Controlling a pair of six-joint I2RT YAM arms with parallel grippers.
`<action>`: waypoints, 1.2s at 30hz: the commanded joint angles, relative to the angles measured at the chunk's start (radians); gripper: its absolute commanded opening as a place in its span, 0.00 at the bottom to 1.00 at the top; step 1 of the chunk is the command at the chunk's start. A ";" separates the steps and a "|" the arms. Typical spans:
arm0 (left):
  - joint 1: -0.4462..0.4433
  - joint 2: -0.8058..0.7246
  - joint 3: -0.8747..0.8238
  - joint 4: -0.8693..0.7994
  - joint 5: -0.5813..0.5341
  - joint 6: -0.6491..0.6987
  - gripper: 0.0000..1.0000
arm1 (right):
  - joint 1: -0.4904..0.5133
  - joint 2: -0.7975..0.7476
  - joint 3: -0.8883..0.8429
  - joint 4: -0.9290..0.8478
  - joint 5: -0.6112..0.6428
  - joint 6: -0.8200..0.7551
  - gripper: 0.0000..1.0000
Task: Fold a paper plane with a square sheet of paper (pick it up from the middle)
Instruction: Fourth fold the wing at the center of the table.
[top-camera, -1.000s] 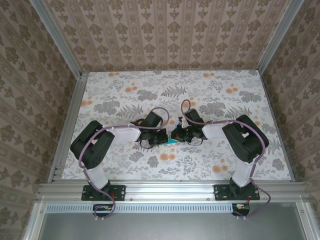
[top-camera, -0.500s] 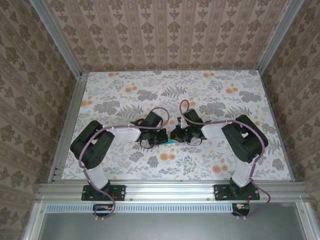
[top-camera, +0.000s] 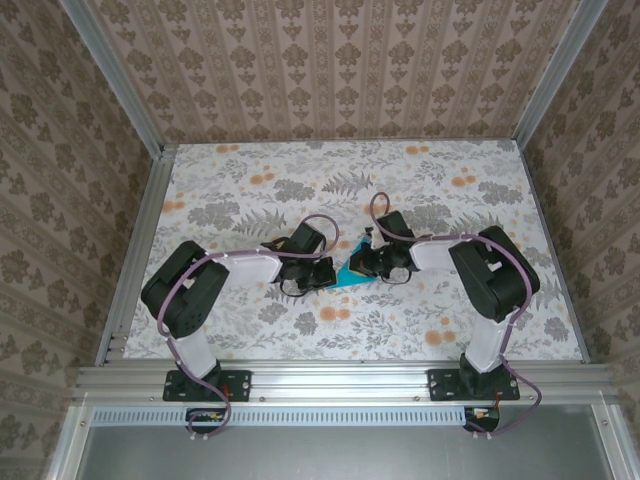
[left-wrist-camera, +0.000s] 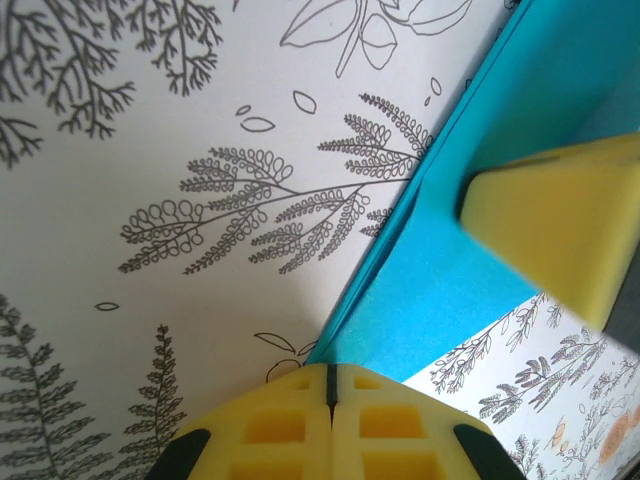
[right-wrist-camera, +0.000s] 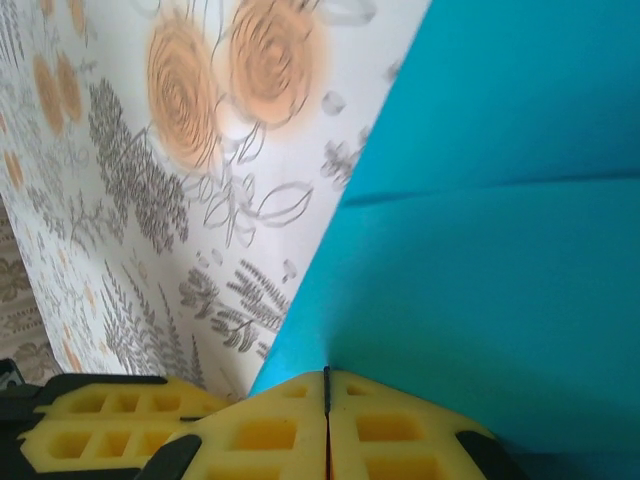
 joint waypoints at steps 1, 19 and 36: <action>0.003 0.040 -0.010 -0.119 -0.035 0.007 0.02 | -0.056 0.040 0.018 -0.026 0.072 -0.032 0.08; 0.005 0.036 -0.003 -0.122 -0.029 0.014 0.02 | -0.316 0.032 -0.003 0.044 0.053 -0.032 0.10; 0.029 -0.164 0.143 -0.154 -0.099 0.147 0.42 | -0.287 -0.301 -0.164 0.007 0.031 0.034 0.48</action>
